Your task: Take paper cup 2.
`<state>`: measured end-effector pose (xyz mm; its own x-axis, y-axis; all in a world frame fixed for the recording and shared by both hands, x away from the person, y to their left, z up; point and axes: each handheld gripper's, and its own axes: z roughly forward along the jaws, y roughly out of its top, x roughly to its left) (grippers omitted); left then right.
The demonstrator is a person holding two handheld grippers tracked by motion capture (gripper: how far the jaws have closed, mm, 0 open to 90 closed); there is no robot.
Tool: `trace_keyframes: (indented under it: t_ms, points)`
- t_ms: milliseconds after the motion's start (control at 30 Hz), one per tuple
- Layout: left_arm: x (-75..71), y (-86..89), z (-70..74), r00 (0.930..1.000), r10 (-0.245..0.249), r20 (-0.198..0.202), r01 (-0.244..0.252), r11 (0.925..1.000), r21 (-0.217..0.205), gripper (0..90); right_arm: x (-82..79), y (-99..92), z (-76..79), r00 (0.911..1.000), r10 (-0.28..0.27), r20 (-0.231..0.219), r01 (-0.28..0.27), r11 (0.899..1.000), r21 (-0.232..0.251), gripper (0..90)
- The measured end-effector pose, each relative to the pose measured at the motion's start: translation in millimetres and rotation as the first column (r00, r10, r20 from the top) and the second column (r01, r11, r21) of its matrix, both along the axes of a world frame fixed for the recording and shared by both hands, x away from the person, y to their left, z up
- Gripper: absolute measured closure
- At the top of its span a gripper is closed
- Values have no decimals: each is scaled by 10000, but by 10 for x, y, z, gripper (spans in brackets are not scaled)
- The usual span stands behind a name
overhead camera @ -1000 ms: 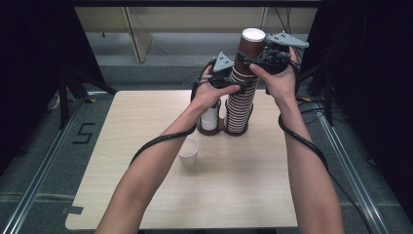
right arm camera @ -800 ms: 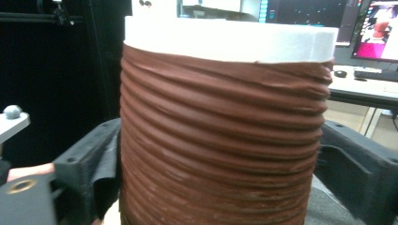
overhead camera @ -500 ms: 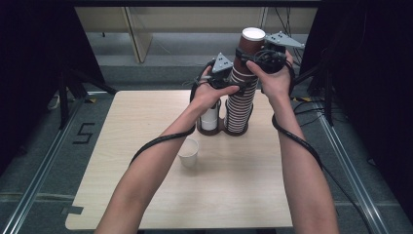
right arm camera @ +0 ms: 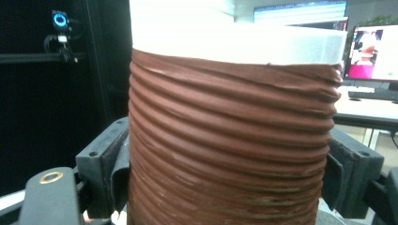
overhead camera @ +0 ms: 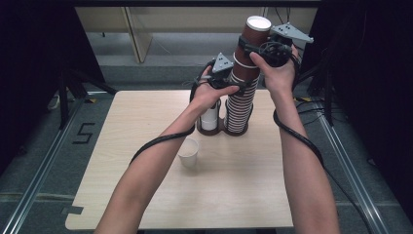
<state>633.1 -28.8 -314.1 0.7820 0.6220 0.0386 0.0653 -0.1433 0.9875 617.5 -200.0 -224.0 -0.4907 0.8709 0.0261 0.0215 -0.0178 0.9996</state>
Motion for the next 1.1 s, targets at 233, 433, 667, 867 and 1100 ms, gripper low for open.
trace_keyframes:
  t_ms: [233,433,667,867,1100]
  points:
    - [3,7,7,10000,13,62,-14,9998,210,94,-45,-33,126,9995,53,296,-63,9994,351,184]
    - [3,6,11,10000,13,81,-15,9996,265,94,-87,-71,220,9986,68,529,-105,9975,700,186]
    - [-7,6,22,9999,17,100,-22,9990,439,99,-144,-142,312,9960,-27,894,-68,9944,1055,186]
    - [-36,38,35,9995,-1,319,-21,9975,704,116,-224,-234,387,9947,-61,1024,-84,9900,1407,187]
    - [-171,200,110,9978,-31,656,-16,9974,718,122,-349,-322,452,9920,-22,1259,-169,9885,1503,187]
